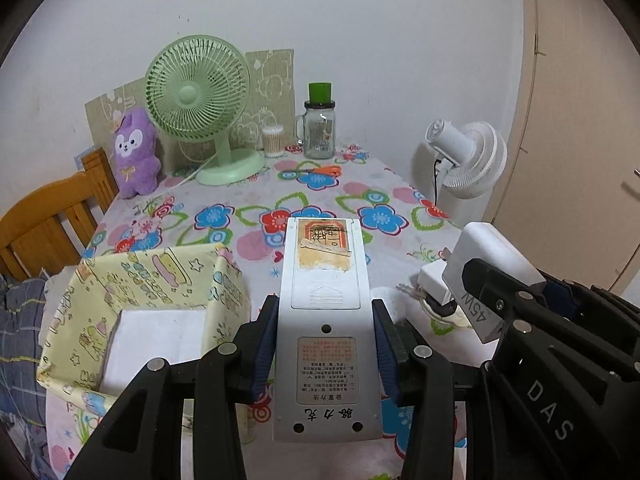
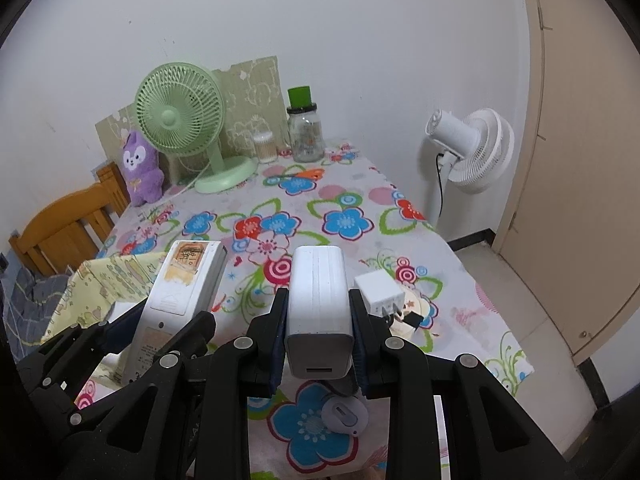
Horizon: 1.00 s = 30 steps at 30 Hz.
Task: Organize rigid objects
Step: 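Carry the power strip in the left tool while the right tool carries the power bank over the yellow box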
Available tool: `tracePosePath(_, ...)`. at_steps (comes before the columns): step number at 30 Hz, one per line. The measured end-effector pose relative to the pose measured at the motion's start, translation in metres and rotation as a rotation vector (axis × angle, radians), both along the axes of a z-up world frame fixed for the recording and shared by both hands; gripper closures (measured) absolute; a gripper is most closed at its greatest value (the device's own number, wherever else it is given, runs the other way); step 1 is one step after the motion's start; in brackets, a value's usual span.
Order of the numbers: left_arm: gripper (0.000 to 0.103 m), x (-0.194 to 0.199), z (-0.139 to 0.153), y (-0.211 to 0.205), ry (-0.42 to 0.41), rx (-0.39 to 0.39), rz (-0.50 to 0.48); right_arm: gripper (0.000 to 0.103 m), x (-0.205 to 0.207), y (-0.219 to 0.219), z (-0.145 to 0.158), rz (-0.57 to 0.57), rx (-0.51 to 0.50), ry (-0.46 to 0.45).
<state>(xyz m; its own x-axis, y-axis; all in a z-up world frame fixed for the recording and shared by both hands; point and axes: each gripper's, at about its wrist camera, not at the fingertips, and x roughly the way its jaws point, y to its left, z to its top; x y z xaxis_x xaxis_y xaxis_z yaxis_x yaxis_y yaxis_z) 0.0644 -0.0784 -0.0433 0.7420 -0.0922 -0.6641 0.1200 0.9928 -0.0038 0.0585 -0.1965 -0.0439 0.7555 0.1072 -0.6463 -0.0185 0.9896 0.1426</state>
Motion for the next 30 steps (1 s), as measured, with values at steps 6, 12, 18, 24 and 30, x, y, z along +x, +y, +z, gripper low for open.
tracePosePath(6, 0.058, 0.000, 0.007, 0.005, 0.016, -0.005, -0.015, 0.072, -0.002, 0.006, 0.012, -0.001, -0.016, -0.009)
tracePosePath(12, 0.058, 0.002, 0.014, 0.010, 0.014, 0.006, -0.017, 0.072, 0.002, 0.012, 0.017, 0.008, -0.017, 0.018)
tracePosePath(18, 0.058, 0.006, 0.016, 0.018, 0.023, 0.005, -0.021, 0.072, 0.007, 0.020, 0.019, 0.004, -0.021, 0.033)
tracePosePath(24, 0.058, 0.010, 0.018, 0.026, 0.031, 0.003, -0.021, 0.072, 0.012, 0.028, 0.022, -0.006, -0.025, 0.048)
tracePosePath(30, 0.058, 0.013, 0.018, 0.038, 0.039, 0.004, -0.021, 0.072, 0.015, 0.042, 0.022, -0.004, -0.030, 0.053)
